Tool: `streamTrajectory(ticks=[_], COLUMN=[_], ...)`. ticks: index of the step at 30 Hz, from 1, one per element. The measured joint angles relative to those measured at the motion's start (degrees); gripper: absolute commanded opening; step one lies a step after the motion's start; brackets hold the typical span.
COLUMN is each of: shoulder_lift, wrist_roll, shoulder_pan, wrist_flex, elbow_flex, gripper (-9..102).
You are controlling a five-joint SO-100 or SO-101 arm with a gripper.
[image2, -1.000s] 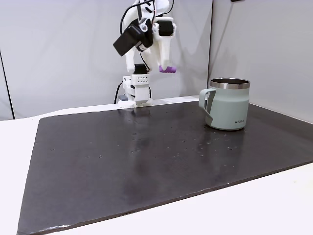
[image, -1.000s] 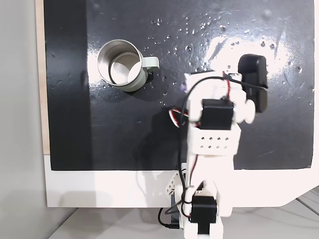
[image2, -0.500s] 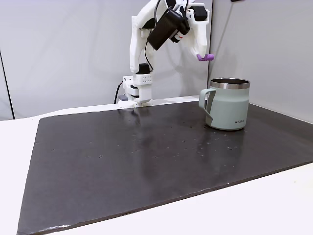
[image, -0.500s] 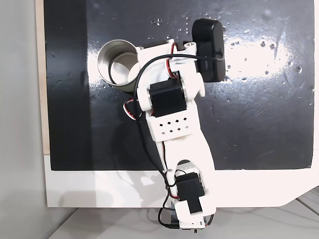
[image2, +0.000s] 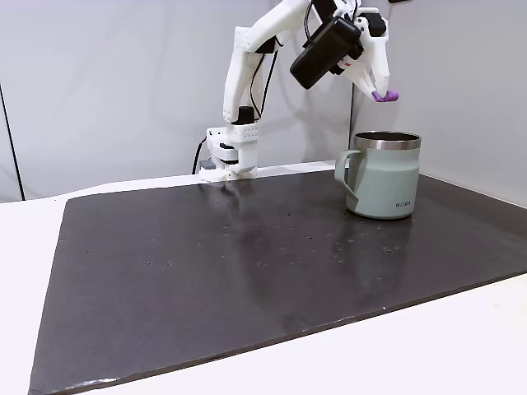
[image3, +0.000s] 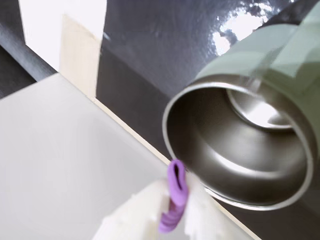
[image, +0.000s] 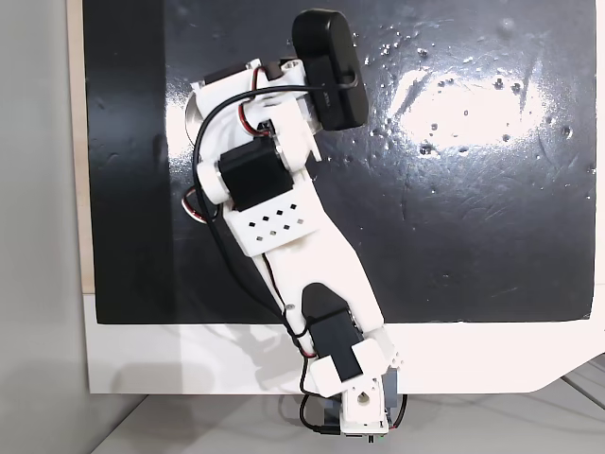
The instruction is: Grasp a pengrip and put it in the cup.
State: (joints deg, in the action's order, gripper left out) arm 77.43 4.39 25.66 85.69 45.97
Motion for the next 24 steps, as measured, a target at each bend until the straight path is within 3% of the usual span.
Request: streamTrajectory(ticks=[3,7,10,24], shoulder_lift=[-0.09,-0.09,-0.09,-0.09], wrist_roll=[0.0,0.0,-0.09,-0.35], shoulder_pan=[0.88,1.23,1.14,0.26], wrist_flex=[0.0,0.0,0.0,1.85], elbow_flex=[0.0,0.0,0.0,0.0], gripper=[1,17,22,22])
